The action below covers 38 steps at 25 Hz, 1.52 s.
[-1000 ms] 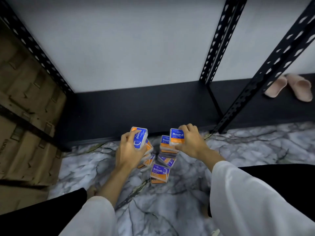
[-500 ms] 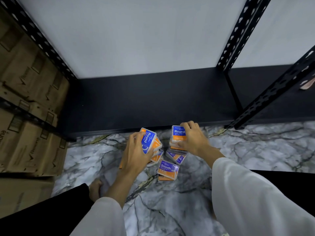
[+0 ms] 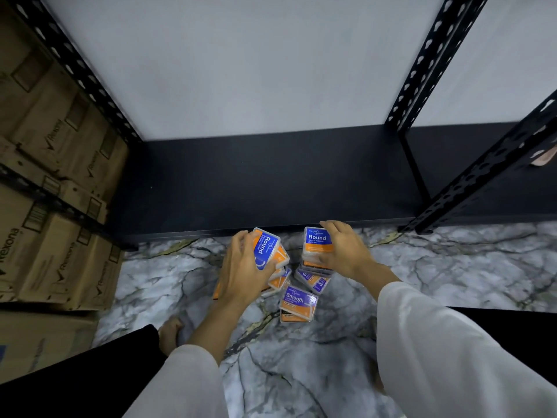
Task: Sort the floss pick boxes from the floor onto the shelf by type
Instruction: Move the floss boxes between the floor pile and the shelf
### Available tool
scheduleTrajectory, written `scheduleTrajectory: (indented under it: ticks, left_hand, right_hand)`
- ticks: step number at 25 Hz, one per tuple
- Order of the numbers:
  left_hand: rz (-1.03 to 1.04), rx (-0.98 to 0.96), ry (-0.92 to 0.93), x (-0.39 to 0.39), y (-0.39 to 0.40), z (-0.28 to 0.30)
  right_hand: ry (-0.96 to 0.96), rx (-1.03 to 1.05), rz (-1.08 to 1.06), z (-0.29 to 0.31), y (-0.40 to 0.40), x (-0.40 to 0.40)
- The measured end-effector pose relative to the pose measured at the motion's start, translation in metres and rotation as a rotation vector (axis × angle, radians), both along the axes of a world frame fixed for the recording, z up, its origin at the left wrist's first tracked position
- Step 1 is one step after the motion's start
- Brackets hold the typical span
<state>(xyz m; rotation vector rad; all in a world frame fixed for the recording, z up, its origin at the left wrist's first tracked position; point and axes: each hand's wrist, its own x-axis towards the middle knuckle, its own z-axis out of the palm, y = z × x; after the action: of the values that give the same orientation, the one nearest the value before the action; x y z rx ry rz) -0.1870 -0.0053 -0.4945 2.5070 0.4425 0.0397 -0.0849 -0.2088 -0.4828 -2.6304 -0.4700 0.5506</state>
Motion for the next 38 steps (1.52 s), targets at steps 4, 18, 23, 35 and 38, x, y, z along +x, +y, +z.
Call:
scheduleTrajectory:
  ticks: [4,18,23,35,38]
  left_hand:
    - [-0.008,-0.002,-0.003,-0.007,0.004,0.015]
    - [-0.346,0.365,0.134,-0.038,0.029,0.113]
    - [-0.647,0.613,0.312,0.005,0.03,0.101]
    - [-0.904,0.635,0.385,0.063,0.051,0.054]
    - [-0.86,0.528,0.337,0.061,0.055,0.052]
  right_hand:
    - [-0.068,0.044,-0.027,0.016,-0.007,-0.013]
    - [-0.146,0.078,-0.042,0.084,-0.033,-0.073]
    - [-0.054,0.071,-0.077,0.065,-0.033,-0.063]
    - [0.04,-0.019,-0.056,0.004,-0.02,-0.004]
    - [0.05,-0.04,-0.035,-0.007,-0.016,0.0]
